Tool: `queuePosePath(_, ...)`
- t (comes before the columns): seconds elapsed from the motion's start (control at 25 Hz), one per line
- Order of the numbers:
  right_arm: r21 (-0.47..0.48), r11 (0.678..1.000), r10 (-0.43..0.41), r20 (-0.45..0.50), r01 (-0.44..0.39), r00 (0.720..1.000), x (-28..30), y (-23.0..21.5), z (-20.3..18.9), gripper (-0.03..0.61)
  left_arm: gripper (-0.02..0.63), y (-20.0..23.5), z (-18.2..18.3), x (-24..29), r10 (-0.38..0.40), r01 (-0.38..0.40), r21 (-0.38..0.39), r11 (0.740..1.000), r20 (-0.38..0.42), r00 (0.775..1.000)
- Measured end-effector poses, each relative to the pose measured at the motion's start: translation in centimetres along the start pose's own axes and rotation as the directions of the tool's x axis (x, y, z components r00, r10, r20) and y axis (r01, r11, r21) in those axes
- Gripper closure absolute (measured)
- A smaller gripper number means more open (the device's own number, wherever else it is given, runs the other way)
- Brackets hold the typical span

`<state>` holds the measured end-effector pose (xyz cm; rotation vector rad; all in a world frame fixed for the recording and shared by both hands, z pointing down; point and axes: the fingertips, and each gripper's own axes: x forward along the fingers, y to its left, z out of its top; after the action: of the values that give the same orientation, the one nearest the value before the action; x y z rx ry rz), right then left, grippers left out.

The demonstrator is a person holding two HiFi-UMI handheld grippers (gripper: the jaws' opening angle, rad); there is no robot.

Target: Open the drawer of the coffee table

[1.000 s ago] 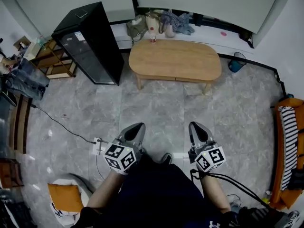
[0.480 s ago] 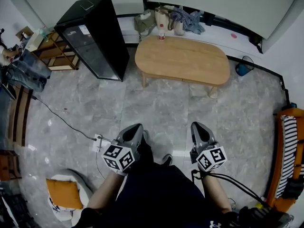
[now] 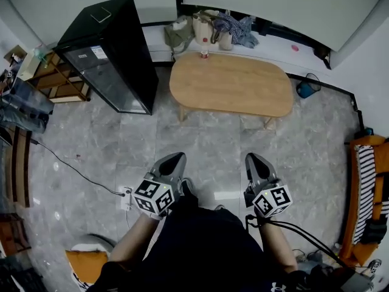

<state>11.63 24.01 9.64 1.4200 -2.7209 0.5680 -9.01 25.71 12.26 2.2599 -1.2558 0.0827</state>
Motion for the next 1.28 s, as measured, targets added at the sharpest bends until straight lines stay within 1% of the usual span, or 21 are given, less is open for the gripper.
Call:
queuePosePath(0.12,0.002,0.999,-0.048,0.001,0.048,0.999,1.7,0.0,0.4,0.577,0.612,2.1,1.1,1.0,-0.034,0.035,0.030,0.999,-0.026,0.999)
queuePosePath(0.24,0.011,0.996,-0.094,0.002,0.094,0.996,3.2,-0.4,0.8,0.575,0.612,4.1,1.6,2.0,-0.055,0.056,0.020,0.998,-0.049,0.997)
queuePosePath(0.4,0.041,0.991,-0.126,0.009,0.126,0.992,4.2,-1.6,1.1,0.575,0.612,5.8,1.7,3.3,-0.061,0.061,0.002,0.998,-0.074,0.995)
queuePosePath(0.56,0.058,0.987,-0.147,-0.005,0.147,0.989,5.7,-4.1,0.4,0.575,0.612,7.7,1.8,5.8,-0.037,0.039,0.018,0.999,-0.089,0.995)
queuePosePath(0.64,0.076,0.986,-0.147,-0.010,0.148,0.989,6.9,-5.3,-0.1,0.575,0.612,8.8,2.1,7.0,-0.006,0.011,0.048,0.999,-0.093,0.996)
queuePosePath(0.76,0.072,0.986,-0.151,-0.040,0.154,0.988,8.7,-7.9,-1.4,0.575,0.612,10.7,2.6,8.5,0.052,-0.041,0.100,0.994,-0.106,0.993)
queuePosePath(0.92,0.096,0.986,-0.130,-0.048,0.134,0.990,12.2,-11.1,-1.8,0.575,0.612,13.2,3.0,11.2,0.115,-0.088,0.179,0.980,-0.144,0.983)
queuePosePath(1.08,0.127,0.987,-0.092,-0.067,0.100,0.993,15.6,-14.8,-2.9,0.575,0.612,14.8,2.6,15.3,0.155,-0.097,0.289,0.952,-0.183,0.971)
queuePosePath(1.16,0.139,0.987,-0.072,-0.079,0.083,0.994,17.2,-16.6,-3.7,0.575,0.612,15.6,2.4,17.3,0.165,-0.098,0.313,0.945,-0.196,0.967)
queuePosePath(1.28,0.131,0.988,-0.063,-0.098,0.076,0.993,19.1,-19.2,-5.0,0.575,0.612,17.2,1.7,19.6,0.186,-0.100,0.350,0.931,-0.220,0.958)
